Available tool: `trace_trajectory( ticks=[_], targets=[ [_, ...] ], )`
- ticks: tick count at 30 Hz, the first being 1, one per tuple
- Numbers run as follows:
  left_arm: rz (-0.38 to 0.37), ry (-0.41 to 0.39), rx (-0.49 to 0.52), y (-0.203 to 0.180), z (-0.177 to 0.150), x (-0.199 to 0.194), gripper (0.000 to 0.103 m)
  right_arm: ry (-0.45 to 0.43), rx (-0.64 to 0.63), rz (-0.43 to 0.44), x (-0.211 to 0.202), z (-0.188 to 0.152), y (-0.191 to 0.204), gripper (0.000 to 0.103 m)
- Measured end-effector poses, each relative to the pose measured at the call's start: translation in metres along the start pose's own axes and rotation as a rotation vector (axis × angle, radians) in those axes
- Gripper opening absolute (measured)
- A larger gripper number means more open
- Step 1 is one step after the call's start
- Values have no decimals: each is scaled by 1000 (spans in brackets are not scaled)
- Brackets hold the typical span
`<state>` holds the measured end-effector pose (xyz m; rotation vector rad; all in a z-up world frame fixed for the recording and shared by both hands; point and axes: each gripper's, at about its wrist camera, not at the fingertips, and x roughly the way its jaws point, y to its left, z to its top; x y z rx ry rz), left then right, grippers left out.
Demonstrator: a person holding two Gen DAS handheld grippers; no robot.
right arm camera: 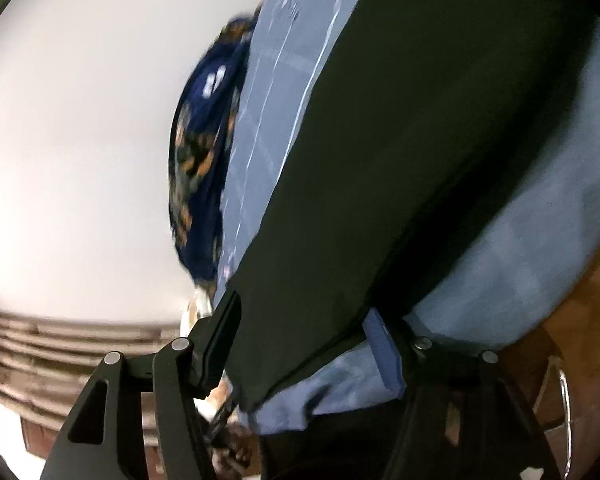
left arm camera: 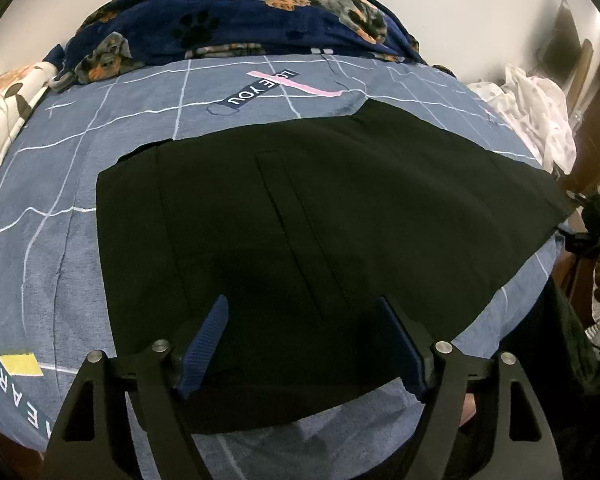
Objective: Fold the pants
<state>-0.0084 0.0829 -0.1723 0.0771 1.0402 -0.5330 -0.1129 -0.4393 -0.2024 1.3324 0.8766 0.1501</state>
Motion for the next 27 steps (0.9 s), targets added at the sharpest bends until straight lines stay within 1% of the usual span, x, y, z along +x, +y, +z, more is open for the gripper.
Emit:
trace_trajectory(
  ticks=[1,2,3,4,5,6,8,9,11,13,15,17,20,23,25,26,27],
  targets=[
    [0,-1,0,0,0,0,78,14,-7,-5,8,-4,4,60],
    [0,-1,1,-1,0,0,78,28,-11,-6,17,-8,8,53],
    [1,0,3,-1,0,0,78,43,-12,-17,23,-9,9,38],
    [3,0,6,-1,-1,0,78,69,-10,-38,32,-12,10,29],
    [4,0,8,-2,-1,0,78,85,-4,-49,40,-15,10,16],
    [5,1,11,-2,-1,0,78,97,0,-59,44,-17,9,10],
    [4,1,13,-2,-1,0,78,121,3,-93,51,-24,5,7],
    [4,1,13,-2,-1,0,78,119,7,-99,50,-25,4,6],
    [4,0,12,-2,-1,0,78,113,4,-98,44,-27,5,6],
    [1,0,12,-2,-1,1,78,109,-33,-118,37,-30,10,5],
    [1,-3,11,-2,0,1,78,122,-20,-137,38,-30,5,5],
    [2,-1,15,-1,-1,0,78,134,26,-126,40,-29,-7,3],
    [5,-1,21,0,-2,-1,78,140,36,-117,39,-29,-5,3],
    [0,-1,20,0,-2,-1,80,148,101,-64,38,-28,-15,5],
    [3,1,26,-1,-3,-1,80,147,120,-50,36,-27,-16,7],
    [7,3,31,-2,-3,-1,81,145,124,-40,30,-25,-16,11],
    [10,4,36,-3,-3,-1,81,134,124,-39,24,-22,-14,11]
  ],
)
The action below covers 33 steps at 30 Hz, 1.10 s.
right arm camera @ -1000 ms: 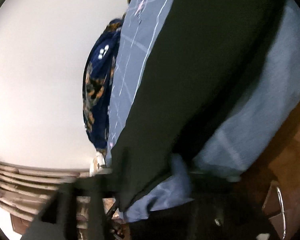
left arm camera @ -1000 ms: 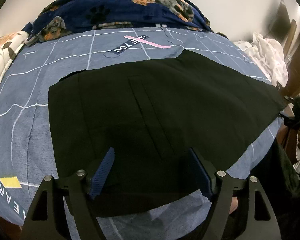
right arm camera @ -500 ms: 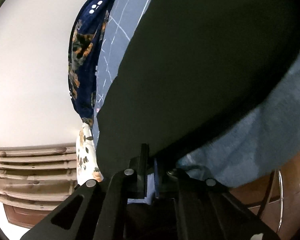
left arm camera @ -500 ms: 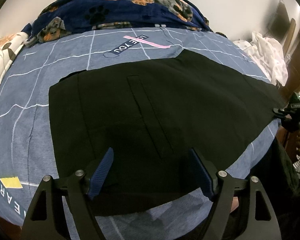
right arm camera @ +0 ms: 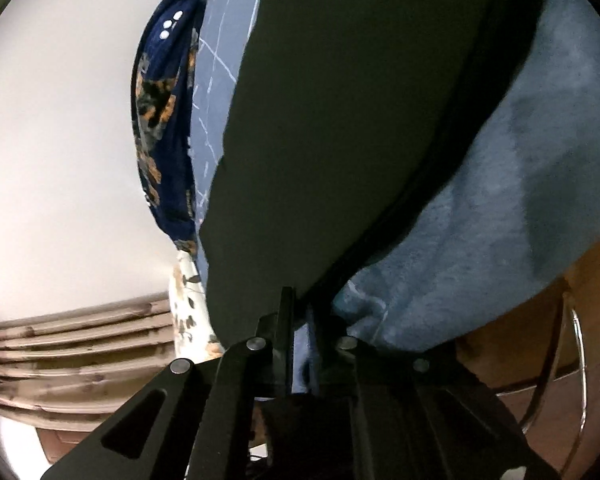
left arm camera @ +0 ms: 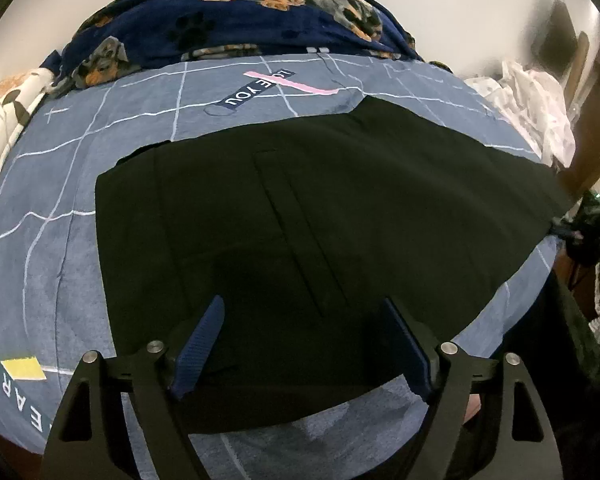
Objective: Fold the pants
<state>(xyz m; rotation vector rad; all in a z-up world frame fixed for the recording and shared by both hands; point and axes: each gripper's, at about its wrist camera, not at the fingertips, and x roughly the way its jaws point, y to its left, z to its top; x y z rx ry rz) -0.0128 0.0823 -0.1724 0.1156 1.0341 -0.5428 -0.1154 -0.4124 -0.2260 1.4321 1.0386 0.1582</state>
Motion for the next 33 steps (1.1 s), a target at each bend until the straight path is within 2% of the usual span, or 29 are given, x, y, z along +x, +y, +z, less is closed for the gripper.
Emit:
trace_trajectory(
  ticks=[1,3,4,8,10,12,14,15,16,18,19,20,21,22,23,25,29,33],
  targets=[
    [1,1,3,0,0,0,81,-33,-8,3,-14,3,1,12],
    [-1,0,4,1,0,0,81,-114,-22,-4,-46,17,0,24],
    [-2,0,4,1,0,1,81,-178,-27,-28,-69,28,-3,27],
    [-7,0,2,1,0,1,83,-446,-18,-98,-157,57,-22,27],
    [-5,0,3,1,1,1,83,-546,5,-55,-189,65,-32,27],
    [0,2,7,0,1,2,83,-607,18,-49,-209,75,-41,27],
    [2,3,10,-1,2,3,85,-611,10,-2,-217,88,-50,27],
    [3,4,12,-2,2,3,86,-588,7,-13,-215,98,-55,26],
    [6,6,17,-2,2,4,87,-581,18,-70,-215,108,-62,26],
    [14,9,29,-4,2,5,87,-585,28,-53,-221,121,-73,6],
    [17,9,33,-5,2,5,87,-621,25,-95,-228,123,-73,2],
    [20,9,36,-5,2,6,87,-663,26,-121,-235,122,-72,3],
    [24,12,39,-6,2,6,87,-712,37,-103,-246,120,-74,13],
    [26,12,41,-7,2,6,87,-739,50,-40,-255,118,-78,13],
    [26,12,41,-7,2,6,88,-743,49,-3,-261,117,-79,13],
    [22,12,41,-7,2,7,89,-744,25,-42,-267,116,-76,15],
    [18,13,29,-7,3,7,89,-724,11,-105,-261,117,-76,46],
    [2,9,-9,-4,7,1,89,-686,39,-80,-249,124,-84,47]
  ],
)
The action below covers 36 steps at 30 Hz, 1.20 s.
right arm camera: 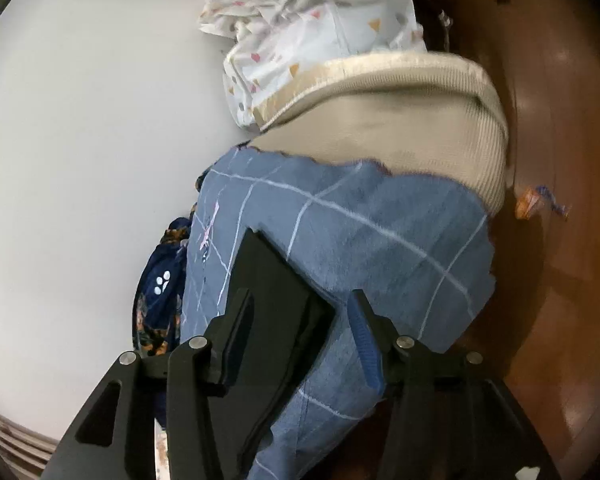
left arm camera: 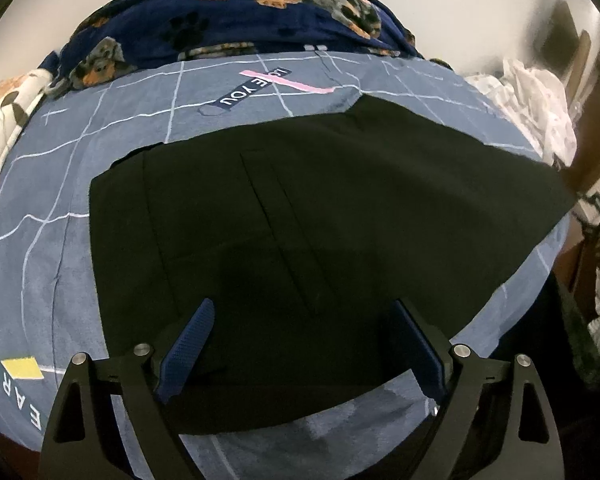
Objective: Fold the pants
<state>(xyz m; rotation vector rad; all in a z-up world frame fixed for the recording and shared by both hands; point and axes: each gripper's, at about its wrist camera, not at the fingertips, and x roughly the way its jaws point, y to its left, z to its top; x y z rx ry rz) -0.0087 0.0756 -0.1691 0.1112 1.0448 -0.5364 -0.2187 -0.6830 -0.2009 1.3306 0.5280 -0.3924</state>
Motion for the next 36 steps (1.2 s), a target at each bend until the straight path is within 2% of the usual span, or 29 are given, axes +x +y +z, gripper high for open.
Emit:
trace_trajectory(
  ticks=[3,5,8,12,16,19,20,21,23,25,30,36],
  targets=[
    [5,-38,-15,-2,6,-12,89,59,-9,36,14,-11,4,47],
    [14,-75,-13,-6,10,-21,89,70,-48,20,18,-19,13,47],
    [27,-125,-16,-14,20,-34,89,79,-54,57,22,-22,17,47],
    [1,-177,-38,-24,31,-44,89,99,-45,93,31,-20,15,47],
    [-34,-190,-50,-33,37,-43,89,93,-53,84,38,-19,24,46],
    [-17,-181,-34,-38,37,-36,89,109,-70,57,50,-19,36,46],
    [-9,-174,-31,-39,37,-34,89,111,-91,17,55,-20,41,35],
    [0,-168,-34,-39,36,-32,89,127,-103,-20,60,-21,46,14],
    [5,-179,-44,-37,34,-33,89,124,-117,-67,63,-24,52,13],
    [11,-197,-65,-33,33,-35,89,95,-133,-71,58,-28,62,12],
    [34,-208,-87,-26,33,-33,89,74,-258,-6,44,-53,118,12],
    [50,-189,-63,-31,30,-29,89,143,-383,80,56,-102,181,12]
  ],
)
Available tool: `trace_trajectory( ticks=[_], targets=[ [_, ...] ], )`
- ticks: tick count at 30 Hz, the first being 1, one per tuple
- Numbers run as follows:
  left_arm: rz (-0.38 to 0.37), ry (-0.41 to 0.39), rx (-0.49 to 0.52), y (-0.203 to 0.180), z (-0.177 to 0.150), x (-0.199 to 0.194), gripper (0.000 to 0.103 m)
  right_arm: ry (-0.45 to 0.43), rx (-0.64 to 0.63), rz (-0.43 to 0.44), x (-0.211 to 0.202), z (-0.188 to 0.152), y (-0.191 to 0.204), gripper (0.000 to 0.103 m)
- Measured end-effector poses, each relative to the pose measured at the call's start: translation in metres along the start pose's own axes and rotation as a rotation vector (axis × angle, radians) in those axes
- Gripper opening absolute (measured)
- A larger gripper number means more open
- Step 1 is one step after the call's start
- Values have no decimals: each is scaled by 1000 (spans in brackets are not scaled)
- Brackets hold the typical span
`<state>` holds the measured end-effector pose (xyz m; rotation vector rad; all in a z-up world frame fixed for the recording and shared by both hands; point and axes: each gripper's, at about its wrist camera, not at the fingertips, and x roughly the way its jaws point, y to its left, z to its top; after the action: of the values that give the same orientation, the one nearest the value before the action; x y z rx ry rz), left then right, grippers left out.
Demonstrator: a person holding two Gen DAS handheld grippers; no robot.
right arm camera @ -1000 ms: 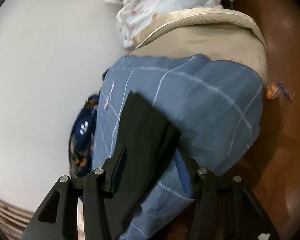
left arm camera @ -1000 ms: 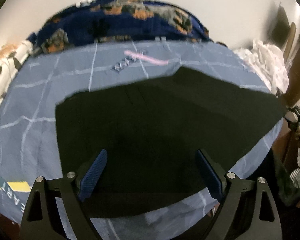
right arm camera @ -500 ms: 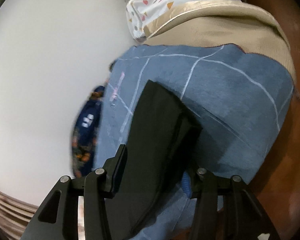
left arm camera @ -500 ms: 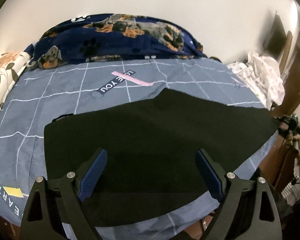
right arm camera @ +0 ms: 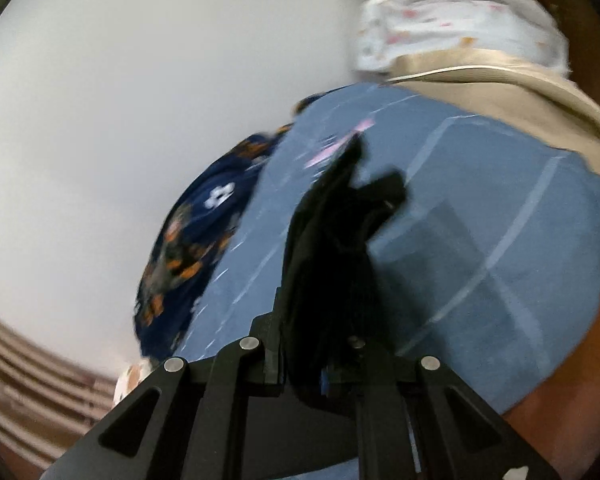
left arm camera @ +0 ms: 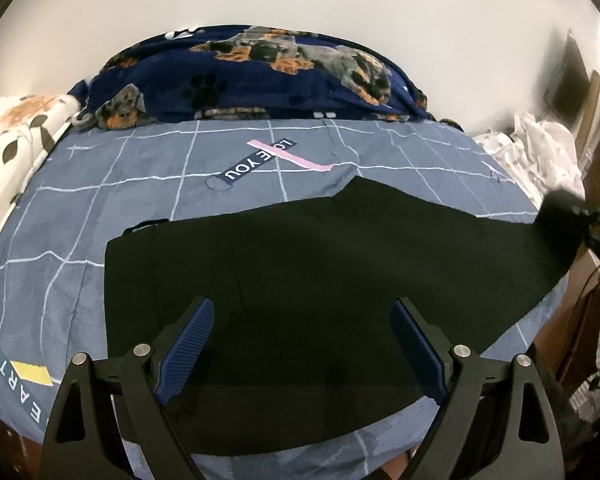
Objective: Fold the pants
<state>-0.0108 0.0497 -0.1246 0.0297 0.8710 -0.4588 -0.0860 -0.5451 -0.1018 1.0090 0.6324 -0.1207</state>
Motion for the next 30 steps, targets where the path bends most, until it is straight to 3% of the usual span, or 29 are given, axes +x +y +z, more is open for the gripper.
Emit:
trace_trajectory(
  ticks=[10,17,30],
  targets=[
    [5,24,85,-20,-4,6,89,185,-64,62,61,-63,50,12],
    [1,29,128,-31,-6,7,89,290,-145,30,95,-104,74,12],
    [1,40,135,-35,-7,11,89,375,-289,-16,120,-150,97,12]
  ],
)
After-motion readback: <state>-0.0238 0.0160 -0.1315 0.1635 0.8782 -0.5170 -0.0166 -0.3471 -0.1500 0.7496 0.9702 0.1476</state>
